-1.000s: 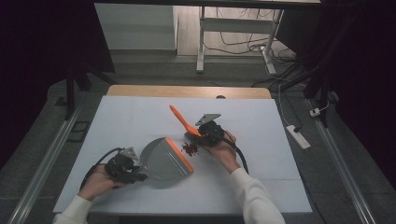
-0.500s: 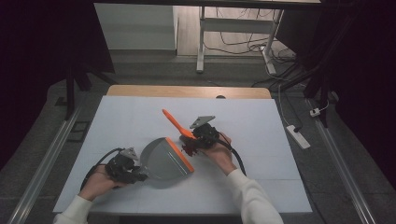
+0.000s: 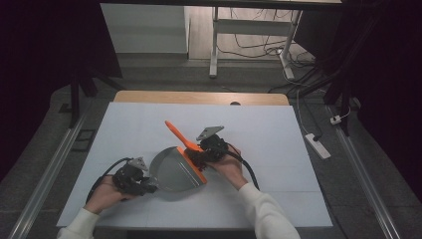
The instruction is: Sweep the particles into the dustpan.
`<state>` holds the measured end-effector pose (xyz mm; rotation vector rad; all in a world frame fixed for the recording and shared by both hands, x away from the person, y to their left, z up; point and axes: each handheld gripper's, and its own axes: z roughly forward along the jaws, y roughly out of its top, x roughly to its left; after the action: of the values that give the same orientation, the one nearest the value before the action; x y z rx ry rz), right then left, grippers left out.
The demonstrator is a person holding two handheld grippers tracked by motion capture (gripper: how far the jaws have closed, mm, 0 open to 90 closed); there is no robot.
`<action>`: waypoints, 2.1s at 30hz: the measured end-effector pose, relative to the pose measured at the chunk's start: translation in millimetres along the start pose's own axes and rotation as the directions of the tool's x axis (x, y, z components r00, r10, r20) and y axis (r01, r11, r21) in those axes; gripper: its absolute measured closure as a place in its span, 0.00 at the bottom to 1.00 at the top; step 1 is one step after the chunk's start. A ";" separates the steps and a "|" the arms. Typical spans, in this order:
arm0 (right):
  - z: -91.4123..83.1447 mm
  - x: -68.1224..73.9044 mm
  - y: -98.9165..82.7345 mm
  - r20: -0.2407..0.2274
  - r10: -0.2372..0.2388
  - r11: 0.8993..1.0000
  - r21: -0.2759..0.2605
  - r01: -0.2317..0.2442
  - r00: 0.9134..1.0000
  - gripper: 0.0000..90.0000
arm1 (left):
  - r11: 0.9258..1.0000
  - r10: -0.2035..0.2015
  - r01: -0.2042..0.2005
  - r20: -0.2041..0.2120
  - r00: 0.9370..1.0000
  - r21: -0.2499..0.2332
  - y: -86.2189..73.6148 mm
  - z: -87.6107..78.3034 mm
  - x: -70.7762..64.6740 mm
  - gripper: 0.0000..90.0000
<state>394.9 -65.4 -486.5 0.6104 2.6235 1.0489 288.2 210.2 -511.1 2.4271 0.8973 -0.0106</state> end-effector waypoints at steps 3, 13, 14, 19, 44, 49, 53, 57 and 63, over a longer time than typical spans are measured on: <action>2.2 5.2 1.6 -0.005 0.006 1.000 -0.006 -0.006 1.000 0.78 | 1.000 0.000 0.000 0.000 1.000 0.000 -0.1 0.3 -0.4 0.69; 3.9 24.2 11.5 -0.147 0.038 0.994 -0.094 -0.052 0.988 0.78 | 1.000 0.004 -0.004 -0.004 1.000 0.007 0.0 1.4 -0.4 0.69; 3.9 24.2 11.5 -0.147 0.038 0.994 -0.094 -0.052 0.988 0.78 | 1.000 0.005 -0.005 -0.004 1.000 0.007 -0.1 1.4 -0.4 0.69; -15.0 19.1 15.1 -0.085 0.028 0.986 -0.160 -0.042 0.996 0.78 | 1.000 0.005 -0.005 -0.004 1.000 0.007 -0.2 1.6 -0.2 0.69; -29.7 -11.8 -15.7 0.082 0.105 0.994 -0.022 -0.103 0.991 0.78 | 1.000 0.004 -0.004 -0.003 1.000 0.008 0.0 2.2 0.1 0.69; -22.9 -7.0 -19.9 0.059 0.101 0.995 0.008 -0.101 0.993 0.78 | 1.000 0.005 -0.005 -0.002 1.000 0.008 0.5 3.2 0.0 0.69; -20.9 2.6 -18.3 0.053 0.090 0.996 0.009 -0.090 0.995 0.78 | 1.000 0.009 -0.009 -0.001 1.000 0.014 0.9 3.8 0.2 0.69; -17.8 15.0 -14.4 0.030 0.077 0.997 0.010 -0.078 0.997 0.78 | 1.000 0.011 -0.011 -0.001 1.000 0.015 1.0 3.5 0.3 0.69; -17.5 24.8 -9.3 -0.064 0.124 0.991 -0.050 -0.128 0.990 0.78 | 1.000 0.011 -0.011 0.001 1.000 0.017 0.9 3.7 0.7 0.69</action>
<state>363.8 -70.3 -482.5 0.7519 2.6276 1.1891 290.0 208.2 -513.9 2.4475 0.8866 -0.0145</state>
